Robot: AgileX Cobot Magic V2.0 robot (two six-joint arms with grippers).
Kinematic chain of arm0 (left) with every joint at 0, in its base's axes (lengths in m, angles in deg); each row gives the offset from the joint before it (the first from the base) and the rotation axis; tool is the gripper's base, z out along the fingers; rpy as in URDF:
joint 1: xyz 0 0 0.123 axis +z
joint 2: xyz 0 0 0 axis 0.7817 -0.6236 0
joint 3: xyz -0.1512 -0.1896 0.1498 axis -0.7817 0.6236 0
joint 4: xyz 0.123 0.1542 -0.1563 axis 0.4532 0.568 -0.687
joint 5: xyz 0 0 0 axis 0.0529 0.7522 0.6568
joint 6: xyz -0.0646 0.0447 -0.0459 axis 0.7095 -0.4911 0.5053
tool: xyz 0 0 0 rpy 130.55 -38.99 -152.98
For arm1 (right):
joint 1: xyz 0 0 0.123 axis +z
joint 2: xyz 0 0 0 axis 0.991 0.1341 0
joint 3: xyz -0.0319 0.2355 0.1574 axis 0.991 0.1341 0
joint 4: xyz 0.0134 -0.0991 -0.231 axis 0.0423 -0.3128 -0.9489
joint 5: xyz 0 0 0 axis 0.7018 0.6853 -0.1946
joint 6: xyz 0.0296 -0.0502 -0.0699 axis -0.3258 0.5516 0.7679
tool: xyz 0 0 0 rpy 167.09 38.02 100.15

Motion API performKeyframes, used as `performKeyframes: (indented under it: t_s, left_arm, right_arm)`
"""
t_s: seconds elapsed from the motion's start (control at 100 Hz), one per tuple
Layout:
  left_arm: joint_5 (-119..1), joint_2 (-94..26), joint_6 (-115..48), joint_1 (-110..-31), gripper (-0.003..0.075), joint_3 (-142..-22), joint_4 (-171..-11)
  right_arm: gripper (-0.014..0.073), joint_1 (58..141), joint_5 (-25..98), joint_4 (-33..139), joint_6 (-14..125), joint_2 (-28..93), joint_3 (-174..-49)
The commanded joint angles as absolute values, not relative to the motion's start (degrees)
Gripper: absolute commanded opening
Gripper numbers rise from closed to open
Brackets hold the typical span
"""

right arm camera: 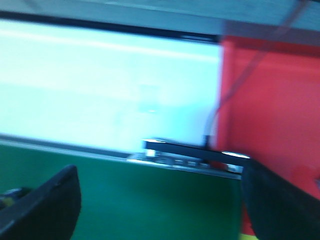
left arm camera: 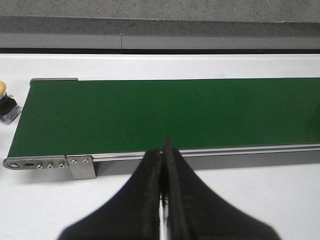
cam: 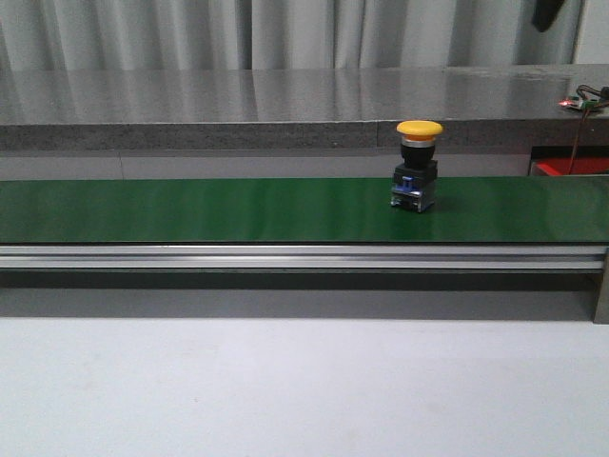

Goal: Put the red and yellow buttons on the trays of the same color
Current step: 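Grasp the yellow button at the belt's end with the right gripper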

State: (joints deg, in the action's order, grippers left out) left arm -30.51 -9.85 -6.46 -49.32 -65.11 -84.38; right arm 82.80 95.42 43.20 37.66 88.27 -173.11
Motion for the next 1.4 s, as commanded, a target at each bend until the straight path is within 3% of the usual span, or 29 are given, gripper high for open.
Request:
performKeyframes:
  t_s: [0.0,0.23,0.84,1.39]
  left_arm:
    - [-34.43,-9.95,-6.44,-49.86,-0.0019,-66.81,-86.05]
    - [-34.43,-9.95,-6.44,-49.86,-0.0019,-66.81,-86.05]
    - [-34.43,-10.06,-6.44,-49.86,-0.0019,-66.81,-86.05]
    - [-34.32,-10.06,-6.44,-49.86,-0.0019,-66.81,-86.05]
  right_arm:
    - [0.0640,85.41,100.33,43.42,38.20,84.23,-174.57]
    - [0.0640,89.82,100.39,43.42,38.08,82.94,-173.31]
    - [0.0640,91.85,99.79,47.36,38.08,76.16,-153.08]
    - [0.0638,92.17,92.07,41.54,37.62,81.54,-151.72]
